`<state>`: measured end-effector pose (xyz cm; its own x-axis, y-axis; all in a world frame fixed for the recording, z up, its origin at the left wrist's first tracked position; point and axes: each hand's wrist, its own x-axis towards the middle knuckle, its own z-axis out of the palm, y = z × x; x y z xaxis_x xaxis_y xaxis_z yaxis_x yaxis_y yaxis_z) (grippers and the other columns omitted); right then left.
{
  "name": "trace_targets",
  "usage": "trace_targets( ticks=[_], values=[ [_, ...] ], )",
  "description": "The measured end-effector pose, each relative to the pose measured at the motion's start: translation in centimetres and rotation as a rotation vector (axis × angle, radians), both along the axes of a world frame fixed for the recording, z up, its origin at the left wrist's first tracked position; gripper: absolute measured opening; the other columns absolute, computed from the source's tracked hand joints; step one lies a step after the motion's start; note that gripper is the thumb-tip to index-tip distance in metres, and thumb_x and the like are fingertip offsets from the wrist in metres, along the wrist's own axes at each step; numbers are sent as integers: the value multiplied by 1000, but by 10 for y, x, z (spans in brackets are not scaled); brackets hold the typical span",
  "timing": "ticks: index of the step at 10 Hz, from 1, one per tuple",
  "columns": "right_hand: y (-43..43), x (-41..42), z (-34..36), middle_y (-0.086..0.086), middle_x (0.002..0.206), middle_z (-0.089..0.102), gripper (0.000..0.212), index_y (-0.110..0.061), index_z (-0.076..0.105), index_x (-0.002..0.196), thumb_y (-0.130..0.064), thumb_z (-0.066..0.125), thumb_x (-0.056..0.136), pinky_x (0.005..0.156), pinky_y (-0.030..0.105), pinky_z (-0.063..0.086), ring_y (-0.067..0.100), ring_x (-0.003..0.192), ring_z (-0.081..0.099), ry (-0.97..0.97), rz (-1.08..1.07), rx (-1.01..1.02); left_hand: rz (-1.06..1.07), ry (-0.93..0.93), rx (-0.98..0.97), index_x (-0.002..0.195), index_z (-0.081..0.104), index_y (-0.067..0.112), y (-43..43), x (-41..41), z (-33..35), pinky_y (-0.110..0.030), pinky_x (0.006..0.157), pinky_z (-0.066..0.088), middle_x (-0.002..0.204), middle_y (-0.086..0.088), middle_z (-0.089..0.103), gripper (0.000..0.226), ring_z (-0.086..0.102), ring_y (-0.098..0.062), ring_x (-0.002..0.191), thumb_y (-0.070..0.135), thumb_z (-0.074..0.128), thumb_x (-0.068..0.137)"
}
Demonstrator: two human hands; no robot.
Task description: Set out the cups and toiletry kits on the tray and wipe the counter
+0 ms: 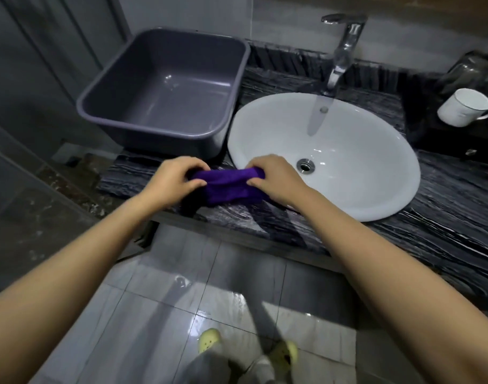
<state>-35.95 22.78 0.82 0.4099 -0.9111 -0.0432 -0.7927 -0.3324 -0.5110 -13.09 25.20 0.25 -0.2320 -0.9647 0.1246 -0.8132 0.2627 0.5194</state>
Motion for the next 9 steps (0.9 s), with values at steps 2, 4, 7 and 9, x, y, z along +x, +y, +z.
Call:
trace_targets(
  ticks=[2, 4, 7, 9],
  values=[
    [6, 52, -28, 12, 96, 62, 22, -16, 64, 97, -5, 57, 79, 80, 43, 48, 32, 95, 55, 6, -68, -196, 7, -189, -203, 96, 60, 6, 8, 37, -26, -34, 82, 42, 97, -15, 64, 25, 60, -33, 92, -1, 64, 72],
    [13, 59, -57, 10, 111, 62, 30, -11, 62, 107, -12, 67, 77, 91, 36, 40, 30, 108, 50, 72, 121, -137, -57, -261, -110, 99, 57, 9, 29, 55, -62, -39, 79, 48, 101, -10, 63, 27, 58, -32, 93, 3, 65, 74],
    [0, 60, -33, 14, 125, 50, 48, -12, 58, 118, -33, 72, 77, 102, 33, 33, 29, 117, 43, 223, 228, 203, -197, -235, 303, 106, 63, 10, 4, 64, -35, -28, 95, 36, 112, -11, 60, 33, 54, -26, 109, 12, 72, 74],
    [-12, 76, 10, 10, 130, 59, 48, -10, 61, 119, -37, 70, 81, 102, 35, 43, 27, 118, 55, 411, 226, 572, -145, -356, 620, 119, 59, 11, -10, 58, 10, -9, 74, 40, 122, -6, 64, 37, 59, -19, 109, 26, 64, 85]
  ],
)
